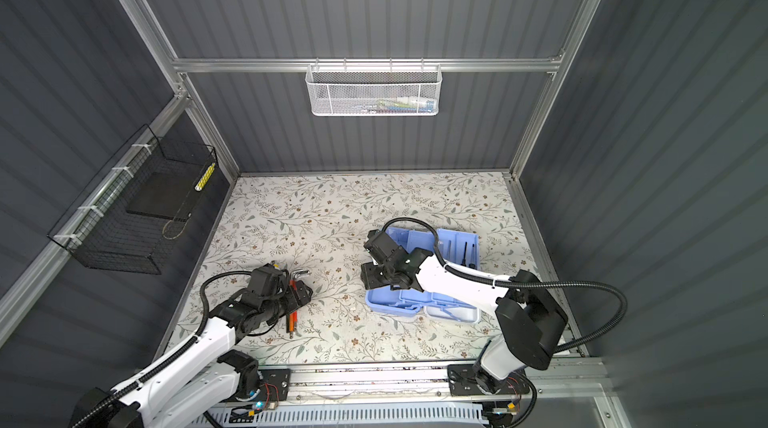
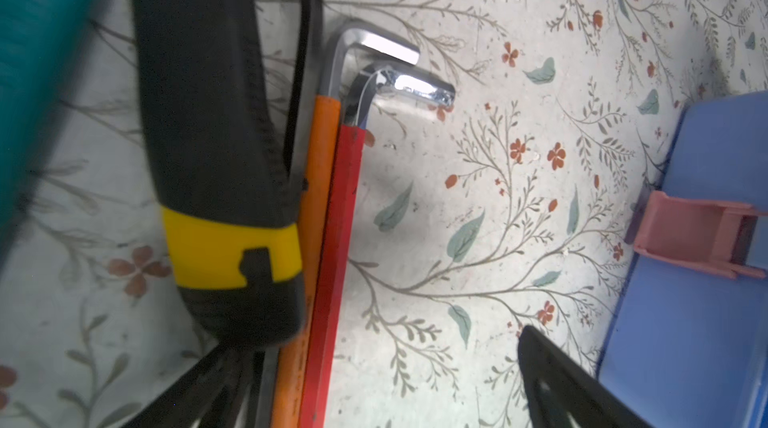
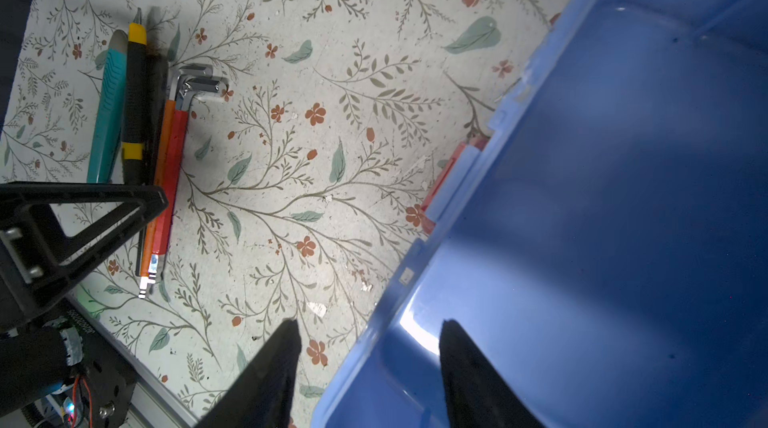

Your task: Pack the tool kit

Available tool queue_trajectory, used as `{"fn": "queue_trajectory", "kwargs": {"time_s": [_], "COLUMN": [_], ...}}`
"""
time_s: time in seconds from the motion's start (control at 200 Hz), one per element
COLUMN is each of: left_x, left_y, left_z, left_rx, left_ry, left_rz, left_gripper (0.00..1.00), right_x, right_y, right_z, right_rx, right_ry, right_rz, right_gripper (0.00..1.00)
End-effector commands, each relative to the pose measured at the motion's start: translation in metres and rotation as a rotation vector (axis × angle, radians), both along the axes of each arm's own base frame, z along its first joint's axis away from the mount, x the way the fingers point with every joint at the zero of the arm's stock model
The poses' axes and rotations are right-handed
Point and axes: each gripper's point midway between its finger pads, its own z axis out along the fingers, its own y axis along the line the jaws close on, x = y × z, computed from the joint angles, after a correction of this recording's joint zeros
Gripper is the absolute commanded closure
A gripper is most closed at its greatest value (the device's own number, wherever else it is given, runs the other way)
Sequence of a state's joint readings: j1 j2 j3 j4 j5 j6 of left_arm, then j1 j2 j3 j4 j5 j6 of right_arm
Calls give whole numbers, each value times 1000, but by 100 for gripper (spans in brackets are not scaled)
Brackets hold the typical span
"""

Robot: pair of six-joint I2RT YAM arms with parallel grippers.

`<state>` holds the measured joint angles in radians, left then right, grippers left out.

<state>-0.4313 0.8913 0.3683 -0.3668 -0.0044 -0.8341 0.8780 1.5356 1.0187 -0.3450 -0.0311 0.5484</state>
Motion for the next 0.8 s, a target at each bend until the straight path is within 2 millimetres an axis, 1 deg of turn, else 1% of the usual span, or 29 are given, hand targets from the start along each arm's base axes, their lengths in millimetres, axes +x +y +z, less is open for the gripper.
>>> {"fn": "queue_trajectory", "kwargs": {"time_s": [0.0,0.08,0.145,0.23,0.295,0.39,0.46,0.546,0.631,0.726,0.771,0.796], "left_x": [4,2,1,2,7,17,26,37,44,51,56,59], "left_y": [-7,-11,-7,12,25,45,64,95,116,126,125,121], "left_z": [1,1,4,15,30,55,63,58,48,35,29,25], "left_rx": [-19,12,72,194,268,359,395,393,379,365,338,315], "left_ry": [-12,-12,4,23,-4,-47,-55,-41,-24,-3,2,4], "left_rz": [24,3,-3,24,43,79,120,194,248,266,267,254], "left_gripper": [1,1,0,1,1,1,0,1,0,1,0,1], "right_x": [3,3,2,1,1,-3,-6,-9,-11,-13,-15,-15], "right_y": [2,1,2,3,8,26,43,62,75,84,87,87], "right_z": [4,4,4,4,4,5,2,-1,-2,2,2,2], "right_rx": [-10,-16,-14,-20,-21,-23,-16,0,25,41,45,46], "right_ry": [-9,-10,-10,-4,-5,-13,-2,8,17,13,10,12], "right_rz": [8,9,14,28,45,107,150,182,199,214,220,221], "right_gripper": [43,43,43,43,43,43,43,43,43,43,43,43]}}
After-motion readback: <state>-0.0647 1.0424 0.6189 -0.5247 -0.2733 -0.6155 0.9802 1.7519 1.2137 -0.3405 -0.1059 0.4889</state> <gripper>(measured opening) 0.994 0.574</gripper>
